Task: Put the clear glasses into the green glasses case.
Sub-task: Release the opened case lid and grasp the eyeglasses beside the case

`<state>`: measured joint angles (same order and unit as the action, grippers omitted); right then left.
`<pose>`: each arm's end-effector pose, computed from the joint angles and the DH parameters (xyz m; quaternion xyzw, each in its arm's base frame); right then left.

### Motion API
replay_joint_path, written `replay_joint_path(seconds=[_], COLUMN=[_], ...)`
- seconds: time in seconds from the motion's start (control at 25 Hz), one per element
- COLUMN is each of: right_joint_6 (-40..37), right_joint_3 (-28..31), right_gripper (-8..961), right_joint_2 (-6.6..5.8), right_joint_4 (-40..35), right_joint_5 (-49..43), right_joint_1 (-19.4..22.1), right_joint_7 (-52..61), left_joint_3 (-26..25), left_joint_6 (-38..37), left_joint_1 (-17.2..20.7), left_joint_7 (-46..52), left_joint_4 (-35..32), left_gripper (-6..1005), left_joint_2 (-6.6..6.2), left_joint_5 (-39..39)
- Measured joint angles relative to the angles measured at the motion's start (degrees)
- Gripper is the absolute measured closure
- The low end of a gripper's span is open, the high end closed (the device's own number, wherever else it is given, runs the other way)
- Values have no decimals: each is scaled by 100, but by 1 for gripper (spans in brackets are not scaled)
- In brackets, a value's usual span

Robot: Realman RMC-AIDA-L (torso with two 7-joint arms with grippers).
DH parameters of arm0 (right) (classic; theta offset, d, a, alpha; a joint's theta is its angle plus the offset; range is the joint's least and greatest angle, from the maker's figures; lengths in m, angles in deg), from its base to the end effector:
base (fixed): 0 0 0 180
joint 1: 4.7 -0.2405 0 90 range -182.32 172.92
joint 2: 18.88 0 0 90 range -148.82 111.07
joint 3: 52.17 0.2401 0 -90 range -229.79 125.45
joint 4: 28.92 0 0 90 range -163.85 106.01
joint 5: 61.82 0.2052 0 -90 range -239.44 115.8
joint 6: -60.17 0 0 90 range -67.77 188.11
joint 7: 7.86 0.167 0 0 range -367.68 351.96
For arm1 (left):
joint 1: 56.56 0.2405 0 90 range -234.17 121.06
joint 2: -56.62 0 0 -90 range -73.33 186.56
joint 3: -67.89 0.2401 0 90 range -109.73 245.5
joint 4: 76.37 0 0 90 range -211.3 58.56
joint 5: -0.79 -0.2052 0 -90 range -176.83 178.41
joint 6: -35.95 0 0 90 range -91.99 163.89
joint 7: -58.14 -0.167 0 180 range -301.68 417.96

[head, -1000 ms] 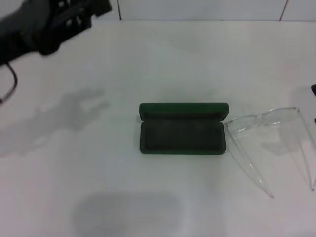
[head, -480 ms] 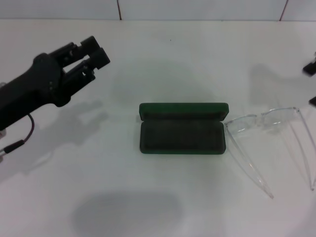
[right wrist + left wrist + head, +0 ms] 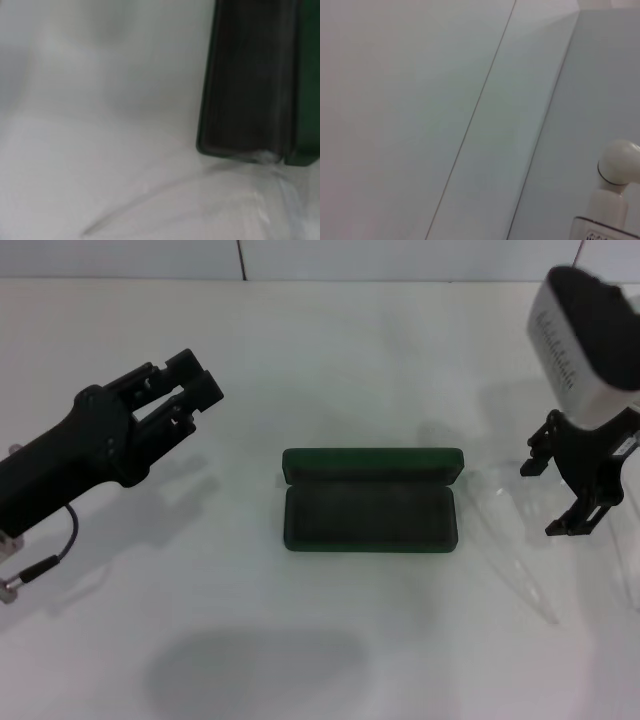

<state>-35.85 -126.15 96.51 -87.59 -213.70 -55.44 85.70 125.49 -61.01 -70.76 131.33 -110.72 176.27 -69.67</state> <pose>0.1711 0.3713 -0.0049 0.9551 0.0903 0.2819 0.0076 -0.2283 0.2749 0.0169 -0.8200 -0.2278 -0.4956 0.1736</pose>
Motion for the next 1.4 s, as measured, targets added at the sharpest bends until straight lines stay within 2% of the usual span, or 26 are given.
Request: replay_joint_path(seconds=[0.24,0.48,0.6,1.08,1.4], right_joint_6=[96,-307,-296,309,707], right_joint_3=[-228,-206,-195,-223,-320], right_gripper=[204,208,210,218,223], right_joint_2=[25,19,2,-29,-2], right_joint_4=[-153,-971,-1120,-685,-257], right_joint_5=[-70,46,18,-218,-233], right_joint_1=[-1,190,235,225,207], right_joint_7=[106,297,328,206,93], left_joint_3=[10,-1,-35,-39,-39], left_joint_6=[-11,-24,-64,-72,-66], left_joint_1=[-24,-11,0,-66,-65], left_joint_7=[-3,-5,-7,-16,-16], left_joint_4=[254,348,352,408,426], left_gripper=[612,618,621,633,641], left_joint_2=[12,14,14,14,14], left_joint_5=[-2,-4,16,24,24])
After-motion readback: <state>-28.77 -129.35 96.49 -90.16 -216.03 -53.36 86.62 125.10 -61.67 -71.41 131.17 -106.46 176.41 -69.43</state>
